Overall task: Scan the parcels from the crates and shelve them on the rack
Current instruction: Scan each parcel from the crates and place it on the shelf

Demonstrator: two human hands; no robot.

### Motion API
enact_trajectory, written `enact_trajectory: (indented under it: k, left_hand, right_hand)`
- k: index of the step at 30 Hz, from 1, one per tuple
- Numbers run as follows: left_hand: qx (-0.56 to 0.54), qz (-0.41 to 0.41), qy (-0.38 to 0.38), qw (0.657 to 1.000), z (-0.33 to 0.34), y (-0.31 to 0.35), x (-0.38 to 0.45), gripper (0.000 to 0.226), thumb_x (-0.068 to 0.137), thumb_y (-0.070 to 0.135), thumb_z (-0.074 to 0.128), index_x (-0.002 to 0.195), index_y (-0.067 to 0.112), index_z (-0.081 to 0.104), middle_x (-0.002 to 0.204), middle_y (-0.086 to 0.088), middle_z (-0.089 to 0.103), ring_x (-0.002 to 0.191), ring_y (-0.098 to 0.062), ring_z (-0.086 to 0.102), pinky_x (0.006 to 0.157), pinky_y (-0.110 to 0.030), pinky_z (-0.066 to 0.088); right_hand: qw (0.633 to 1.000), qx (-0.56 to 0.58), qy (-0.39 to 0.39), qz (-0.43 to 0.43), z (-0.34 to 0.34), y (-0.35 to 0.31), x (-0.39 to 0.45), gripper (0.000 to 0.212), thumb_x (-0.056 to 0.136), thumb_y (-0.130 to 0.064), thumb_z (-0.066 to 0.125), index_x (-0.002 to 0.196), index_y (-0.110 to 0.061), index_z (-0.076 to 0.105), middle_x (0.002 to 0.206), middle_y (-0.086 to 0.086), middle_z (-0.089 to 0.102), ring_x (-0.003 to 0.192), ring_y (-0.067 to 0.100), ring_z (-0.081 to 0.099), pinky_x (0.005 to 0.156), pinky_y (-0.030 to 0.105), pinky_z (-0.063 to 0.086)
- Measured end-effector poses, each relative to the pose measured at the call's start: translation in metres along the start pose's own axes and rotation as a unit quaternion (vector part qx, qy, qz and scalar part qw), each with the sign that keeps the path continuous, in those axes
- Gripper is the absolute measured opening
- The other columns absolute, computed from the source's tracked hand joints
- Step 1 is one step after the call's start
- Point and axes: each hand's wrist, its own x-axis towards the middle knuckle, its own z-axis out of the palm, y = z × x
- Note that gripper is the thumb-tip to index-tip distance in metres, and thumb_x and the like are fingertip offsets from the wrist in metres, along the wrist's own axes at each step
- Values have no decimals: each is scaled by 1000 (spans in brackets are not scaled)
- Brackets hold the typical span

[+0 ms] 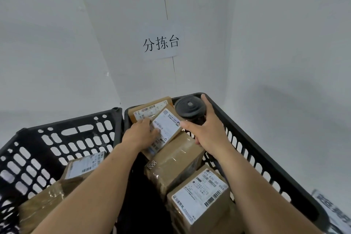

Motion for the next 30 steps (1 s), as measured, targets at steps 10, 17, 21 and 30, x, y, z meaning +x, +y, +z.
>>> enact_trajectory:
  k: [10, 17, 21, 30]
  left_hand:
    - [-123, 36, -168, 977, 16, 12, -9, 40, 85, 37, 70, 113, 23, 44, 122, -3, 59, 96, -11, 60, 86, -30, 48]
    - [21, -8, -261, 965, 40, 8, -6, 59, 80, 40, 76, 126, 18, 46, 129, -1, 57, 119, -21, 53, 103, -36, 42]
    - [80, 29, -234, 968, 45, 17, -11, 66, 71, 47, 80, 117, 21, 39, 126, 0, 58, 119, -24, 53, 103, -42, 42]
    - [-115, -11, -320, 940, 35, 6, -3, 50, 71, 44, 80, 97, 24, 42, 96, 7, 62, 92, -11, 58, 75, -27, 45]
  right_hand:
    - [1000, -10, 22, -11, -4, 6, 5, 97, 82, -32, 77, 154, -44, 13, 103, -33, 47, 81, 8, 63, 67, 25, 54]
    - [999, -22, 31, -17, -7, 8, 7, 98, 83, -32, 77, 154, -46, 11, 101, -34, 44, 93, 14, 65, 77, 33, 59]
    - [999, -23, 28, -15, -7, 9, 7, 98, 82, -33, 77, 154, -46, 11, 102, -33, 46, 82, 10, 63, 68, 27, 57]
    - [999, -15, 26, -23, -8, 9, 6, 99, 82, -32, 78, 154, -44, 11, 110, -37, 43, 93, -3, 60, 74, 27, 60]
